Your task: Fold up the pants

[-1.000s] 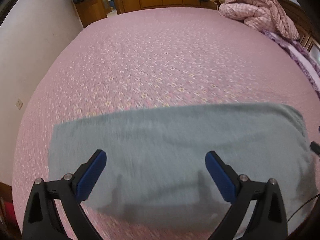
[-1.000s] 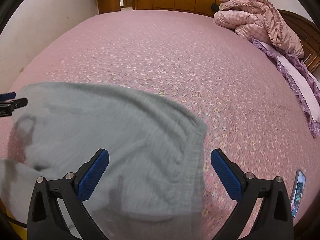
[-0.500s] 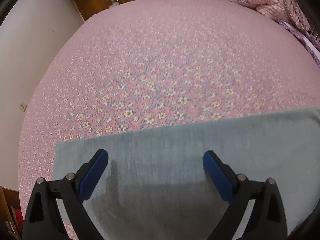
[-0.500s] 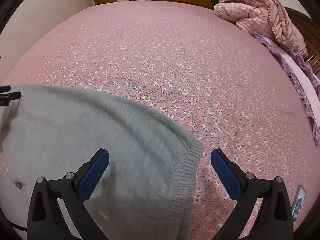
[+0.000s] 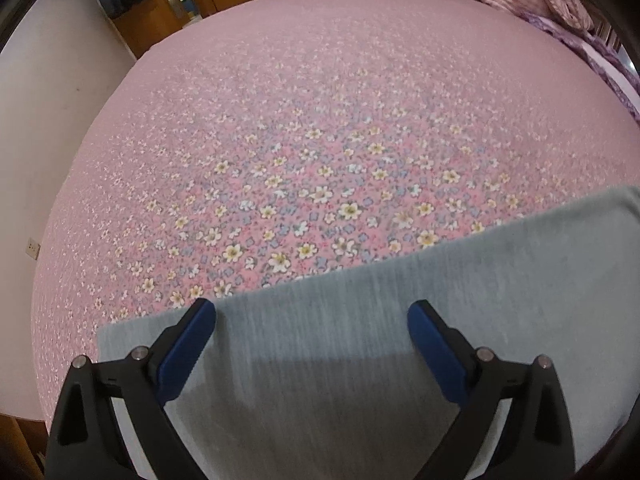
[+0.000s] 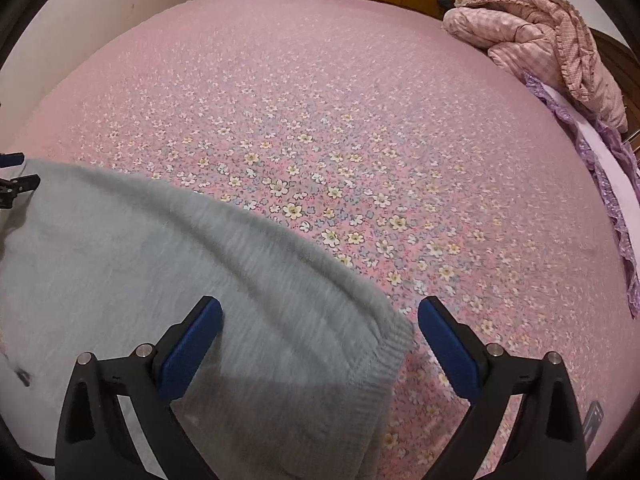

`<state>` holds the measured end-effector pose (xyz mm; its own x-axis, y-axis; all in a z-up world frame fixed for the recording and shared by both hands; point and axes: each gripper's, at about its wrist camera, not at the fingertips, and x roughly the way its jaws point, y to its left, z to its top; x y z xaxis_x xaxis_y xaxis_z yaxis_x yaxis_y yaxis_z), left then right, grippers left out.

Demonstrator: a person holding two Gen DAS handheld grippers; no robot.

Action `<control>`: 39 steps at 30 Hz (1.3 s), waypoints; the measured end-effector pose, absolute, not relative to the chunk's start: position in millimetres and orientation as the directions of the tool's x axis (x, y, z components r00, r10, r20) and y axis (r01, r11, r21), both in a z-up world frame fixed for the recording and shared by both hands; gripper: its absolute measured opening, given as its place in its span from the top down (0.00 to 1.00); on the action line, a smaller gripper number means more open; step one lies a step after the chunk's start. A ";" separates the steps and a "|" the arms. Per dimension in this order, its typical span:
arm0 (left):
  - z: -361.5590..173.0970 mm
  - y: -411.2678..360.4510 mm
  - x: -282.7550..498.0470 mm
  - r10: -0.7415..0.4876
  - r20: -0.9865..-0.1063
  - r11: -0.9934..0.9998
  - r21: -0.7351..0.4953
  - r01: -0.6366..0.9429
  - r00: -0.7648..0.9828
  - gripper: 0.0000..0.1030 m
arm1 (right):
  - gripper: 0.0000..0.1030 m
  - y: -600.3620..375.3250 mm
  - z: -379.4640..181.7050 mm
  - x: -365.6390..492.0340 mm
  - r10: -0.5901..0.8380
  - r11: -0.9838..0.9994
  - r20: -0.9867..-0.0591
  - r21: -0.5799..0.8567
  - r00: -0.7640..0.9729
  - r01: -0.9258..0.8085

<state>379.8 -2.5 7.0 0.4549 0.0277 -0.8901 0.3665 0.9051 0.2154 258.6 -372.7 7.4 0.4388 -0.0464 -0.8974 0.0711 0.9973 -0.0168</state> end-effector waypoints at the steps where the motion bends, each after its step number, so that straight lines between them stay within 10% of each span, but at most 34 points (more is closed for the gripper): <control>1: 5.3 -3.2 381.4 0.034 -0.891 0.908 0.218 0.359 0.453 0.01 | 0.04 -373.3 3.3 260.6 -0.042 0.998 -0.903 -0.014 0.428 0.069; 11: -4.7 5.8 409.9 -0.011 -0.927 0.911 0.146 0.386 0.376 0.03 | 0.00 -398.6 -15.7 263.7 0.054 0.992 -0.907 0.095 0.418 0.078; 20: 1.9 0.5 407.7 -0.042 -0.943 0.923 0.090 0.375 0.330 0.44 | 0.00 -397.5 -15.2 270.3 0.035 0.992 -0.904 0.083 0.426 0.094; 22: 3.8 -8.0 404.0 -0.041 -0.944 0.920 0.093 0.382 0.328 0.70 | 0.01 -396.7 -15.0 266.4 0.039 0.992 -0.899 0.089 0.437 0.094; 27: 7.8 -13.9 399.7 -0.043 -0.943 0.931 0.082 0.355 0.330 0.95 | 0.25 -394.4 -5.4 253.4 0.055 0.994 -0.888 0.093 0.457 0.061; 31: 14.7 -1.5 393.6 -0.110 -0.931 0.955 -0.003 0.296 0.348 0.98 | 0.72 -394.0 4.2 247.0 0.096 0.993 -0.883 0.120 0.459 0.022; 39: 45.1 21.9 348.8 -0.225 -0.881 0.956 -0.117 0.269 0.417 0.98 | 0.79 -385.6 31.3 217.9 0.085 0.996 -0.852 0.094 0.516 -0.009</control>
